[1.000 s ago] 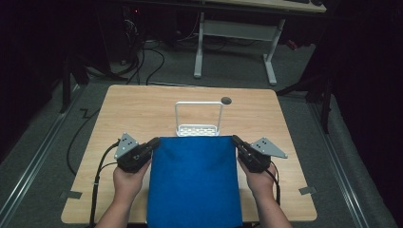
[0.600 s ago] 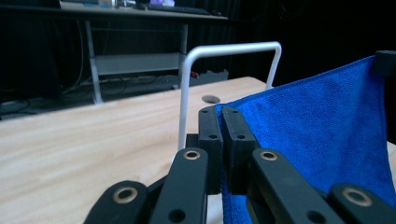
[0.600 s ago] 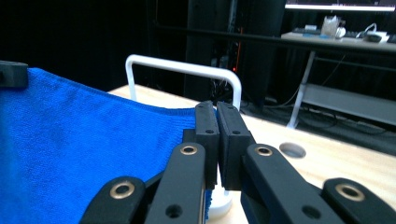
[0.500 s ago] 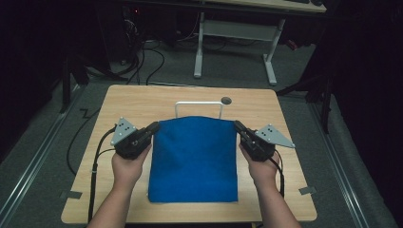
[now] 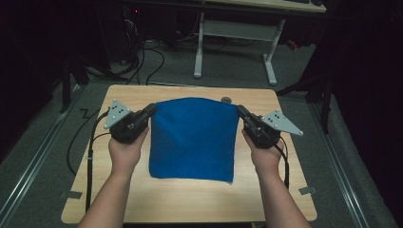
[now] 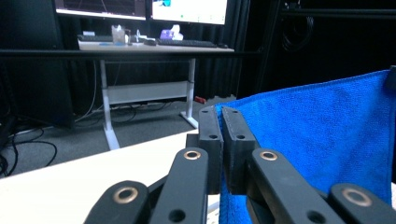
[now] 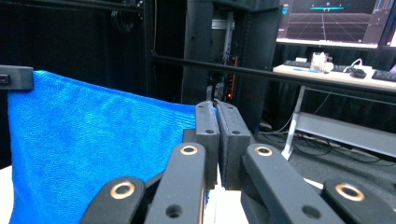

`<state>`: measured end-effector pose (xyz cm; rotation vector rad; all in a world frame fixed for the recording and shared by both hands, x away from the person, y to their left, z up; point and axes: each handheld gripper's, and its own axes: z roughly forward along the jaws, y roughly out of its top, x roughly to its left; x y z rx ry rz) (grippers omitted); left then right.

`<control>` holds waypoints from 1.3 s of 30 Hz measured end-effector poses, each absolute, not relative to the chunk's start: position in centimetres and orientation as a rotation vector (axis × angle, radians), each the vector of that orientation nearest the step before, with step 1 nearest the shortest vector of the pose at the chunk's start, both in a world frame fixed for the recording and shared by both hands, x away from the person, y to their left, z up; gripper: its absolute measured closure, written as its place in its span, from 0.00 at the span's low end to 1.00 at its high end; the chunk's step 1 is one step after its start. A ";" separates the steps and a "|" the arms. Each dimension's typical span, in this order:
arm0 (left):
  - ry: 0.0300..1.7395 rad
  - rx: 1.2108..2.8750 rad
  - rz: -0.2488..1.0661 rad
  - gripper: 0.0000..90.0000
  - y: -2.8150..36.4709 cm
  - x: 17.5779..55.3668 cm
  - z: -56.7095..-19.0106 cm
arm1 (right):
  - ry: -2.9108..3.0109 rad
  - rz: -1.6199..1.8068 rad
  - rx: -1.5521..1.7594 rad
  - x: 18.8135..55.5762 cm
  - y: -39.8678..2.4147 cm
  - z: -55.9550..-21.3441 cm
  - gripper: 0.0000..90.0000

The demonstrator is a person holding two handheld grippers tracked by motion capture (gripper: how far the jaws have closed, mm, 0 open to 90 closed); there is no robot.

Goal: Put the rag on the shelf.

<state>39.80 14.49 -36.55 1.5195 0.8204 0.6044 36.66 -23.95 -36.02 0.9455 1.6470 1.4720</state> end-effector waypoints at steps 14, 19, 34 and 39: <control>0.786 1.515 0.657 0.98 14.2 41.5 -33.6 | 1.596 1.477 0.915 38.0 -24.3 -32.7 0.99; 0.776 1.517 0.682 0.98 13.7 42.6 -32.6 | 1.582 1.480 0.925 38.8 -24.6 -31.8 0.99; 0.832 1.533 0.731 0.98 13.1 48.1 -31.7 | 1.561 1.491 1.027 44.3 -26.0 -31.0 0.99; 0.854 1.557 0.733 0.98 12.6 50.0 -31.6 | 1.564 1.480 1.036 46.4 -26.2 -31.0 0.99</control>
